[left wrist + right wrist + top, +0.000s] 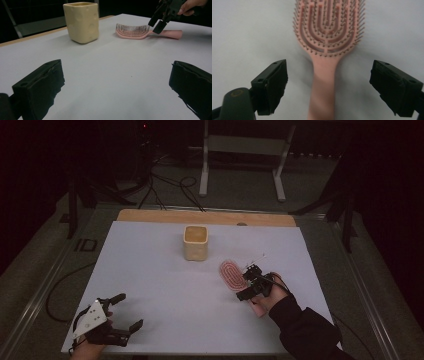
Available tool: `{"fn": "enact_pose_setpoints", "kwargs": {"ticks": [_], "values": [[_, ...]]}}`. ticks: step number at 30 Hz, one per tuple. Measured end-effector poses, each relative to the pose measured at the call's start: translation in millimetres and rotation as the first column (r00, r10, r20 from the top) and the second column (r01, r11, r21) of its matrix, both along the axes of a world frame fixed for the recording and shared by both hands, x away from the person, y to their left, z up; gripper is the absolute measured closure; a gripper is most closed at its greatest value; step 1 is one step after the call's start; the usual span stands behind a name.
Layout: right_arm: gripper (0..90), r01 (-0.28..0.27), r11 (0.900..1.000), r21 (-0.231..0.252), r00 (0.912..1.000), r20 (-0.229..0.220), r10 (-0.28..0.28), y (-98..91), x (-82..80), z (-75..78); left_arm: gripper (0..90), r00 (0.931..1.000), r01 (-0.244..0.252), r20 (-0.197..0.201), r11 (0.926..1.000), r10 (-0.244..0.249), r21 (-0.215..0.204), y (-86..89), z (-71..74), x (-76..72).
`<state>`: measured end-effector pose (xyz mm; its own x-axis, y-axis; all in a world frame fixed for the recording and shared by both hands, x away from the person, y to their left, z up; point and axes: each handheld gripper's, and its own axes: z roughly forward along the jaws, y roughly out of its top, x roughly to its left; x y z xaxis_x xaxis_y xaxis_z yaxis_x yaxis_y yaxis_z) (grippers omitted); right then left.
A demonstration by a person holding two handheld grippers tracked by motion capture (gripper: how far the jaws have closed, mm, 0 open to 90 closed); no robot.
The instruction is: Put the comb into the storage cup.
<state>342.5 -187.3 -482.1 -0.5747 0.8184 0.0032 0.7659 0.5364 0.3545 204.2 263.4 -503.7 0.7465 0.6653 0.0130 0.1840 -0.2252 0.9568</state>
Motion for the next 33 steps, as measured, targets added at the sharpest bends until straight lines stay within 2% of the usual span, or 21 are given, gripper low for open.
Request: {"fn": "enact_pose_setpoints", "kwargs": {"ticks": [2,3,4,8,9,12,14,16,20,27,33], "values": [[21.0,0.01,0.9996,-0.027,0.9999,-0.006,-0.01,2.4,0.5,-1.3,0.0,1.0,0.001,0.002,1.0,-0.001,-0.001,0.1,0.2,-0.1],[25.9,0.015,0.9994,-0.03,0.9997,-0.016,-0.016,3.4,0.9,-1.4,0.0,1.0,0.001,0.002,1.0,-0.001,-0.001,0.1,0.2,-0.2],[26.7,0.017,0.9993,-0.034,0.9996,-0.02,-0.018,4.2,1.6,-1.7,0.0,1.0,0.001,0.002,1.0,-0.001,0.0,0.1,0.2,-0.2],[38.5,0.021,0.9975,-0.067,0.9989,-0.041,-0.024,7.5,4.4,-2.2,0.0,1.0,0.003,0.003,1.0,-0.003,0.001,-0.2,0.5,-0.7],[38.9,0.018,0.9969,-0.077,0.9986,-0.048,-0.021,8.3,4.9,-2.5,0.0,1.0,0.002,0.004,1.0,-0.002,0.001,-0.2,0.6,-0.7],[45.7,0.025,0.9948,-0.098,0.9983,-0.049,-0.03,9.7,5.6,-3.4,0.0,1.0,0.001,0.004,1.0,-0.001,0.0,0.0,0.7,-0.8],[48.0,0.034,0.9941,-0.103,0.998,-0.05,-0.039,9.0,7.0,-3.7,0.0,1.0,0.002,0.004,1.0,-0.002,0.0,-0.2,0.6,-0.9],[50.7,0.04,0.9942,-0.1,0.9963,-0.071,-0.047,9.3,8.4,-4.9,0.0,1.0,0.002,0.005,1.0,-0.002,0.0,-0.3,0.7,-1.1],[56.4,0.035,0.992,-0.121,0.996,-0.077,-0.044,13.5,8.4,-7.2,0.0,1.0,0.003,0.005,1.0,-0.003,-0.002,-0.2,0.8,-1.3],[66.3,0.033,0.9939,-0.105,0.9918,-0.12,-0.045,17.1,12.6,-8.8,0.0,1.0,0.004,0.005,1.0,-0.004,-0.003,-0.2,0.8,-1.5],[67.7,0.022,0.9938,-0.109,0.9912,-0.127,-0.036,17.2,13.8,-9.1,0.0,1.0,0.004,0.004,1.0,-0.004,-0.001,-0.4,0.6,-1.4]]}}
